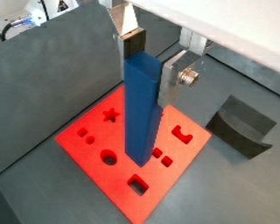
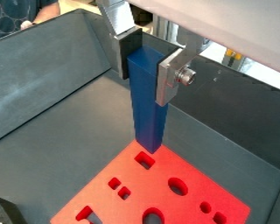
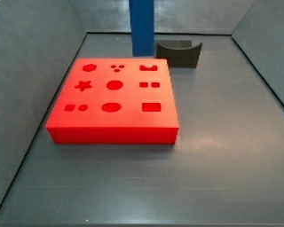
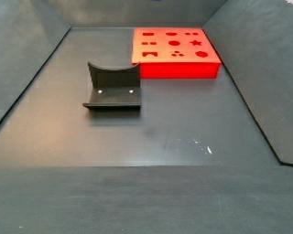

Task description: Insert the rectangle object.

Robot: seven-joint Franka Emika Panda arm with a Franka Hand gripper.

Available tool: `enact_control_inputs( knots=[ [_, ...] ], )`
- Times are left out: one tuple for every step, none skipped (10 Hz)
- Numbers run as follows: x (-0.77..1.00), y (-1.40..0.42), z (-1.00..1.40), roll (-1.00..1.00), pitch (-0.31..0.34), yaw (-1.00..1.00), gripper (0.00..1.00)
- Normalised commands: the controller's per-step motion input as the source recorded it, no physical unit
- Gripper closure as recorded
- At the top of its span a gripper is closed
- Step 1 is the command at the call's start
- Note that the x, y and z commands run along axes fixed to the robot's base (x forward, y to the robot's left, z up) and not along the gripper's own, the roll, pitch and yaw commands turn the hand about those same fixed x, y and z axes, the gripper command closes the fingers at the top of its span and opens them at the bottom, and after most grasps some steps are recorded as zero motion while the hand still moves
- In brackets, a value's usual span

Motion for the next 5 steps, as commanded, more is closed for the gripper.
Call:
enact_control_inputs(
  knots=[
    [0.00,0.00,-0.01,0.00,-0.009,0.00,1.00],
    [-0.06,-0.22,-0.02,0.15,-0.121,0.08,1.00],
    [0.35,-0.48,0.00,0.42,-0.106,0.19,1.00],
    [0.53,-0.35,0.04,0.50,-0.137,0.21,1.00],
    [0.66,-0.16,0.00,0.42,-0.096,0.16,1.00]
  ],
)
